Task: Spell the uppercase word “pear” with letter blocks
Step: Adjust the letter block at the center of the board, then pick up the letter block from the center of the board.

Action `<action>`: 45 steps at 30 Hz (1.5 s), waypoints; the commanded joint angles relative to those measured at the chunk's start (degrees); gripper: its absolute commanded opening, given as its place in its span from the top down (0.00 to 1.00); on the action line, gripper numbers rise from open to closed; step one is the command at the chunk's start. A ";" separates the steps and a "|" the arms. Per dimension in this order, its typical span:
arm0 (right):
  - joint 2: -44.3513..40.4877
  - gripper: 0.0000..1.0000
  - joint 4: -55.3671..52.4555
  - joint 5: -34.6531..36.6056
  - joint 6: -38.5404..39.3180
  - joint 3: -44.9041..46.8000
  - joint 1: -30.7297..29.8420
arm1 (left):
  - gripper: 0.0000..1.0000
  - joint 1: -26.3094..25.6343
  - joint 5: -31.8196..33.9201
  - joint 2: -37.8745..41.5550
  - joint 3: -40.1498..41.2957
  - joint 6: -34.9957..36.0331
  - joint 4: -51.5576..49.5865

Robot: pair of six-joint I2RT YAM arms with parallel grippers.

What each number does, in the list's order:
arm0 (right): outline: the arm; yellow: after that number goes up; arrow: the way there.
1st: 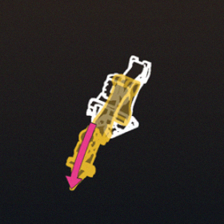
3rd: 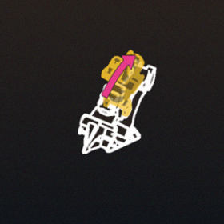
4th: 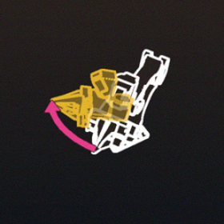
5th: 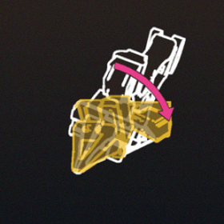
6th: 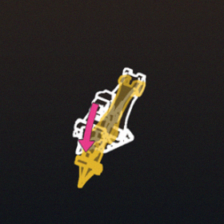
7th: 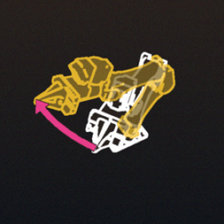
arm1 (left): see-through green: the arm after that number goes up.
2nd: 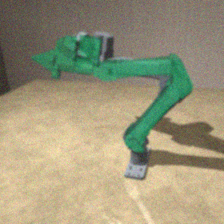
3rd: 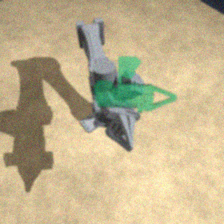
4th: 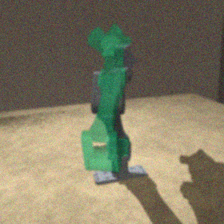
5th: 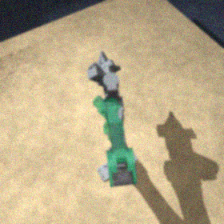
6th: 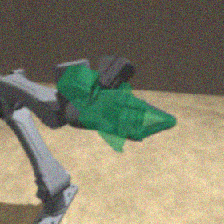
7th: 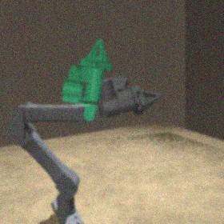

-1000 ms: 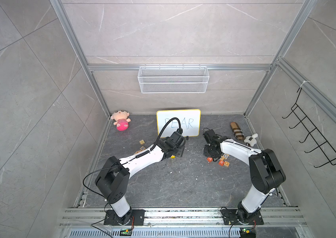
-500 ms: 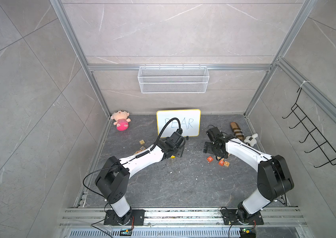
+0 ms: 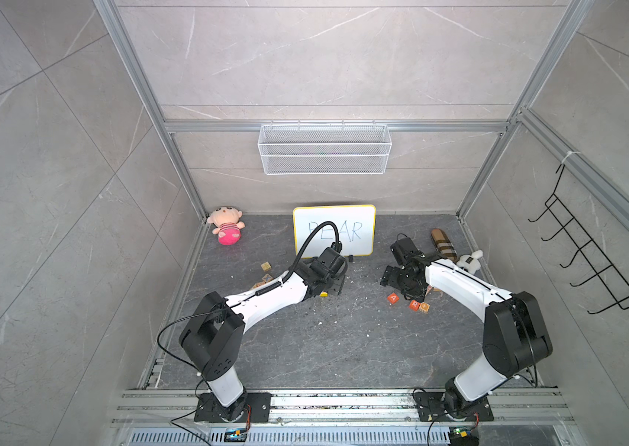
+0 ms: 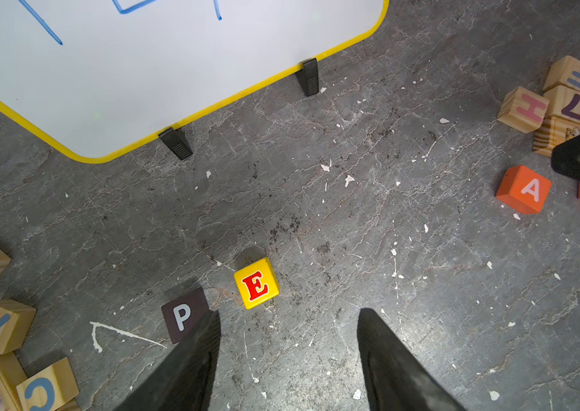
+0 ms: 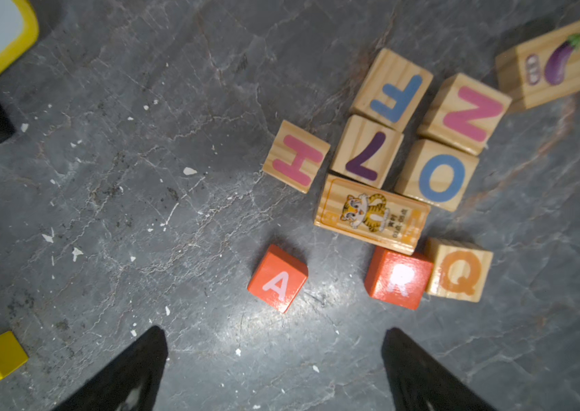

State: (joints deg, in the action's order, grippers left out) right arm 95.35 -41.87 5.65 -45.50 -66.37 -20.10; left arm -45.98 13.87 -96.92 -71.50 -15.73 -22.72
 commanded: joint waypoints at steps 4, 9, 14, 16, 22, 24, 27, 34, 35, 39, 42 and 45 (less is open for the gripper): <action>3.20 0.03 -1.06 -1.34 -6.73 -1.26 0.47 | 0.35 0.10 0.72 1.16 -0.53 0.92 0.08; 5.38 0.04 -1.32 -1.16 -8.72 -1.49 0.61 | 0.35 0.10 0.80 0.80 -0.11 0.79 0.31; 6.88 0.05 0.53 -1.91 -10.55 -0.50 0.75 | 0.35 0.10 1.81 1.16 -0.14 0.22 0.48; 6.99 0.06 1.71 -2.48 -11.11 -0.15 0.76 | 0.35 0.09 2.08 1.45 -0.04 0.30 0.43; 8.39 0.11 2.72 -4.39 -12.60 -0.01 0.77 | 0.35 0.10 2.46 1.46 0.04 0.54 0.04; 8.64 0.15 3.19 -4.19 -14.86 0.66 0.76 | 0.35 0.10 3.70 1.61 0.28 -0.14 -0.08; 9.05 0.16 3.41 -3.98 -14.89 0.65 0.75 | 0.35 0.08 4.59 1.98 0.66 -0.56 -0.13; 9.81 0.26 2.74 -3.20 -14.71 -0.12 0.74 | 0.36 0.10 5.00 2.10 1.19 -0.55 0.06; 9.87 0.26 2.49 -2.97 -14.71 -0.27 0.71 | 0.36 0.08 5.23 2.09 1.19 -0.69 0.00; 10.03 0.25 1.76 -2.36 -14.41 -0.50 0.76 | 0.36 0.10 5.58 2.19 1.28 -1.14 -0.09; 9.98 0.26 1.52 -1.80 -14.19 -0.59 0.76 | 0.36 0.10 5.91 2.13 1.37 -0.94 -0.09; 9.86 0.30 1.90 -1.78 -13.66 -0.29 0.72 | 0.36 0.10 5.97 2.18 1.37 -0.90 -0.16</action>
State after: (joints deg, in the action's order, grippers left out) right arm 103.96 -38.81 2.35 -59.35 -66.52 -19.51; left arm -45.98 18.31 -96.88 -70.24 -16.01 -22.76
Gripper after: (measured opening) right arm 0.704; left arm 0.644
